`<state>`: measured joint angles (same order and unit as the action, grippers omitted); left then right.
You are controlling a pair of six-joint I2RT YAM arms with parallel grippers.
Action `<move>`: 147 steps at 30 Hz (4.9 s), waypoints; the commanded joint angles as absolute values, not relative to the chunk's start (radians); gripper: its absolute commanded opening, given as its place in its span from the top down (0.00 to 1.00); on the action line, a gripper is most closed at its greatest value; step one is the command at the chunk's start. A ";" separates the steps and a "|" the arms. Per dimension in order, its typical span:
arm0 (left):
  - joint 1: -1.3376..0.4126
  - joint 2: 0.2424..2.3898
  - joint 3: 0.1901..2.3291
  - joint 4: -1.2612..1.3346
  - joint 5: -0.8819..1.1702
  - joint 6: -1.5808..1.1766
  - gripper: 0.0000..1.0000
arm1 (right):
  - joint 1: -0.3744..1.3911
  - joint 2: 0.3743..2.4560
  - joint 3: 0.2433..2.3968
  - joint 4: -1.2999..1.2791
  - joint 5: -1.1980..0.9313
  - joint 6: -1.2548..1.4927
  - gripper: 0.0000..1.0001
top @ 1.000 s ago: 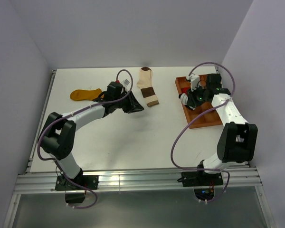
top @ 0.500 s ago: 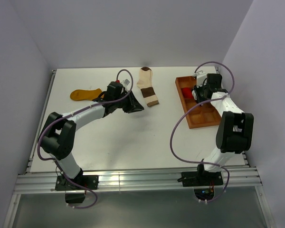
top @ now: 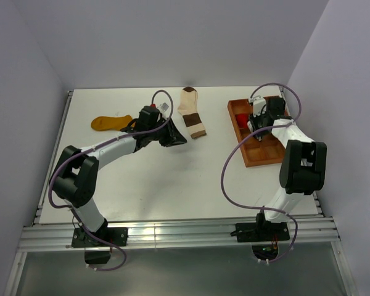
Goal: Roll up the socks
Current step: Place the sock in the storage box, then move the sock to the center of the board.
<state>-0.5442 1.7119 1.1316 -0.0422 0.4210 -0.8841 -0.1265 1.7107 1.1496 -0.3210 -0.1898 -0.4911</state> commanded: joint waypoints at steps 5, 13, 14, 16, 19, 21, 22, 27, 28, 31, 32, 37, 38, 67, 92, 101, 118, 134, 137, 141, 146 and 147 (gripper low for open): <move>-0.548 1.721 1.164 -0.021 0.440 -0.861 0.72 | -0.107 1.759 1.124 -0.410 -0.239 -0.500 1.00; -0.549 1.732 1.184 -0.052 0.439 -0.851 0.72 | -0.101 1.827 1.178 -0.532 -0.308 -0.492 1.00; -0.549 1.733 1.186 -0.054 0.439 -0.853 0.72 | -0.103 1.839 1.193 -0.546 -0.316 -0.482 1.00; -0.548 1.736 1.184 -0.057 0.442 -0.851 0.72 | -0.103 1.856 1.213 -0.596 -0.366 -0.473 1.00; -0.548 1.740 1.184 -0.060 0.443 -0.854 0.72 | -0.104 1.885 1.250 -0.646 -0.405 -0.450 1.00; -0.548 1.741 1.186 -0.060 0.449 -0.854 0.72 | -0.106 1.914 1.281 -0.666 -0.419 -0.428 1.00; -0.548 1.741 1.187 -0.061 0.448 -0.854 0.72 | -0.107 1.924 1.287 -0.664 -0.414 -0.420 1.00; -0.548 1.746 1.198 -0.081 0.443 -0.853 0.72 | -0.112 1.963 1.302 -0.641 -0.354 -0.382 1.00; -0.548 1.749 1.200 -0.084 0.442 -0.851 0.72 | -0.110 1.971 1.307 -0.644 -0.351 -0.379 1.00; -0.548 1.755 1.210 -0.097 0.437 -0.847 0.72 | -0.112 1.994 1.327 -0.663 -0.360 -0.376 1.00; -0.548 1.756 1.212 -0.098 0.439 -0.845 0.72 | -0.110 2.003 1.339 -0.678 -0.411 -0.386 1.00; -0.548 1.775 1.223 -0.104 0.439 -0.844 0.72 | -0.101 2.045 1.381 -0.727 -0.453 -0.383 1.00; -0.549 1.776 1.223 -0.106 0.437 -0.844 0.72 | -0.098 2.051 1.388 -0.727 -0.459 -0.376 0.99; -0.575 1.832 1.273 -0.143 0.416 -0.824 0.72 | -0.089 1.888 1.430 -0.703 -0.324 -0.301 0.46; -0.742 2.072 1.659 -0.202 -0.148 -0.204 0.40 | -0.109 1.703 1.465 -0.750 -0.396 -0.310 0.38; -0.770 2.226 1.752 -0.186 -0.270 0.070 0.39 | -0.215 1.631 1.526 -0.784 -0.498 -0.299 0.37; -0.772 2.353 1.893 -0.259 -0.181 0.229 0.39 | -0.308 1.608 1.497 -0.819 -0.554 -0.353 0.39; -0.661 2.470 2.062 -0.540 0.136 0.158 0.45 | -0.324 1.620 1.473 -0.831 -0.577 -0.388 0.41; -0.649 2.485 2.069 -0.581 0.181 0.138 0.48 | -0.324 1.623 1.473 -0.839 -0.581 -0.397 0.43; -0.644 2.465 2.005 -0.574 0.230 0.089 0.57 | -0.322 1.615 1.468 -0.850 -0.600 -0.420 0.44; -0.643 2.381 1.864 -0.514 0.377 -0.039 0.68 | -0.322 1.556 1.418 -0.842 -0.627 -0.481 0.44; -0.646 2.367 1.808 -0.491 0.405 -0.060 0.69 | -0.322 1.548 1.413 -0.851 -0.641 -0.501 0.44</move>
